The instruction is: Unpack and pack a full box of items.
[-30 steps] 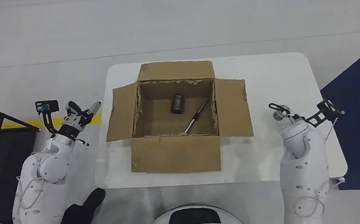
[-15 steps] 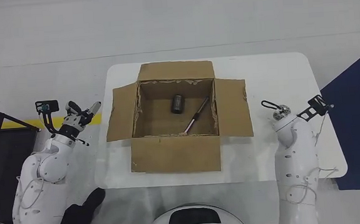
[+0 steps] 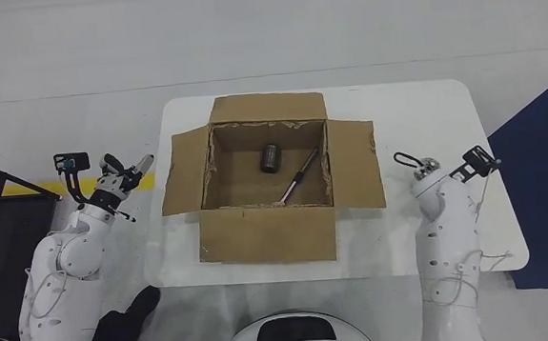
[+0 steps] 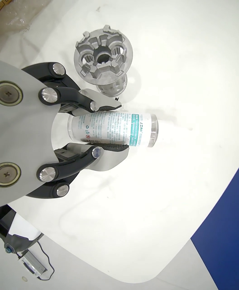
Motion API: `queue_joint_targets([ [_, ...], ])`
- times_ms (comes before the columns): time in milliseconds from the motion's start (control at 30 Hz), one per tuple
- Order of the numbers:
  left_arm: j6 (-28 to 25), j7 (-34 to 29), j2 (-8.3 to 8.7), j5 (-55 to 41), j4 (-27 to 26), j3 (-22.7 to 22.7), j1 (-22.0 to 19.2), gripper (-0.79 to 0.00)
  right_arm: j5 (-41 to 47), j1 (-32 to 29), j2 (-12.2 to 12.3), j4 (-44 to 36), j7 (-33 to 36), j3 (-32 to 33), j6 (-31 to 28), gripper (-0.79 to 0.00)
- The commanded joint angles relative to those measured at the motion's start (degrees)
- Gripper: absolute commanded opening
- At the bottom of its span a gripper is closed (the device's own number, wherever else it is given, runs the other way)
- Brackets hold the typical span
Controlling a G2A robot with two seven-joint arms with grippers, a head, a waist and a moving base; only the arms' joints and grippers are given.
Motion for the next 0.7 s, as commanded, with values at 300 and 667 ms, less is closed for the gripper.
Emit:
queue_joint_targets([
  [300,0.00,0.00,0.00,0.00,0.00,0.00,0.00,0.000,19.71,-5.22,-1.66,-15.36,-15.68,2.14,2.83,-0.785],
  [667,0.00,0.00,0.00,0.00,0.00,0.00,0.00,0.000,43.70,-21.79,-3.05,-28.42,-41.84,-3.29,-32.76,-0.785],
])
